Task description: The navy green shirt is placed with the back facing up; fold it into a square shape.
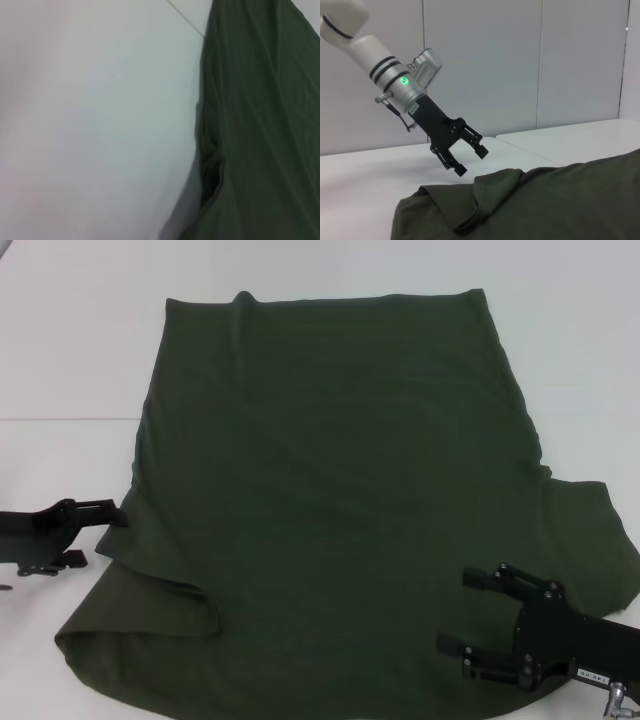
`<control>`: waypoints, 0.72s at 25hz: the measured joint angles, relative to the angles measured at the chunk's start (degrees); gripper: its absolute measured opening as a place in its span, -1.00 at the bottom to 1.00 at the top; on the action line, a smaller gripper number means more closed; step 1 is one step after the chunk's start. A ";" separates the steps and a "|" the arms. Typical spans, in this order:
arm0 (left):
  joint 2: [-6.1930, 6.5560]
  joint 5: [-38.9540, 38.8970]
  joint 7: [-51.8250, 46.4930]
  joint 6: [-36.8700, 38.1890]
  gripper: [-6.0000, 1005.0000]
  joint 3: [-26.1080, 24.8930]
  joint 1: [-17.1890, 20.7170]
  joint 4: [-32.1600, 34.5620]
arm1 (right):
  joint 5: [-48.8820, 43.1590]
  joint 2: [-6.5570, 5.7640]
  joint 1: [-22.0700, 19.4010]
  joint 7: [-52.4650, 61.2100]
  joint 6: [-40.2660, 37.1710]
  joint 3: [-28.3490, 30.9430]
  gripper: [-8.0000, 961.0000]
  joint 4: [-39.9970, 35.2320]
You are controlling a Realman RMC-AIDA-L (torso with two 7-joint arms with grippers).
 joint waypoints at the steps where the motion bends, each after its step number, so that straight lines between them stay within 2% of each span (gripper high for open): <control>1: -0.07 -0.04 0.11 -0.40 0.80 0.00 -0.14 -0.21 | 0.00 0.00 0.00 0.00 0.00 0.00 0.85 -0.01; 18: -1.31 -0.24 0.24 -6.83 0.80 0.21 -1.53 -2.88 | -0.01 0.00 -0.34 0.00 0.18 0.00 0.85 -0.10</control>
